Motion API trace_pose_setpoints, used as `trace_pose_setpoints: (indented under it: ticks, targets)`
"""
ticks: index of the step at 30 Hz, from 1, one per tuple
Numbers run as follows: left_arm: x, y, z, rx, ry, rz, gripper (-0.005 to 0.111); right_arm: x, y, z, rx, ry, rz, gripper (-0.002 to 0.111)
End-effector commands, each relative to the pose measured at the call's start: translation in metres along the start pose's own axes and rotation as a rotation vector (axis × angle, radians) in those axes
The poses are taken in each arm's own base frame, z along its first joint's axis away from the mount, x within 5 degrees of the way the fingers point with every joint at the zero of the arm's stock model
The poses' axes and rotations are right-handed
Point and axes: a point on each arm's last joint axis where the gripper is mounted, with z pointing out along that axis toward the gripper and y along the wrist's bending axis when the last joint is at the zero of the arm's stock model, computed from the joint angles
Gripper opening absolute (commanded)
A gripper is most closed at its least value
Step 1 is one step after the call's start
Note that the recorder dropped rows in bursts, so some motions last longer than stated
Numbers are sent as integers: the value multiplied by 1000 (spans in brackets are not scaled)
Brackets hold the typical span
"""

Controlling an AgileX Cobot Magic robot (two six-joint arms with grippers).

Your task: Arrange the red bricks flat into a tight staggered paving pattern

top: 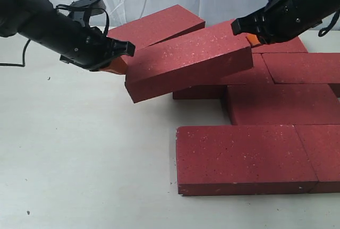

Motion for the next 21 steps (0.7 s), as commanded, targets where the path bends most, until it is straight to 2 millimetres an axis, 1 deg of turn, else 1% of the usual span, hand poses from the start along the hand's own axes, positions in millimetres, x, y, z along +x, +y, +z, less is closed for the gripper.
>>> trace_pose_setpoints:
  ticks: [1,5,8,11,16,21]
  targets:
    - [9,-11,-22,-6,40,20,0,-2,32,-10,-74,-9,-31,-1]
    - [18,-2,-36,-61,50,8,0,3,55,-7,-118,29,-57,-1]
    - [28,9,-45,-83,53,-24,0,9,75,-2,-146,39,-78,-1]
    - [37,22,-53,-128,60,-15,0,17,88,5,-162,46,-80,-1]
    - [45,44,-60,-177,55,-68,0,25,103,12,-204,31,-56,-1]
    - [56,57,-57,-229,58,-67,0,29,110,20,-237,23,-2,-1]
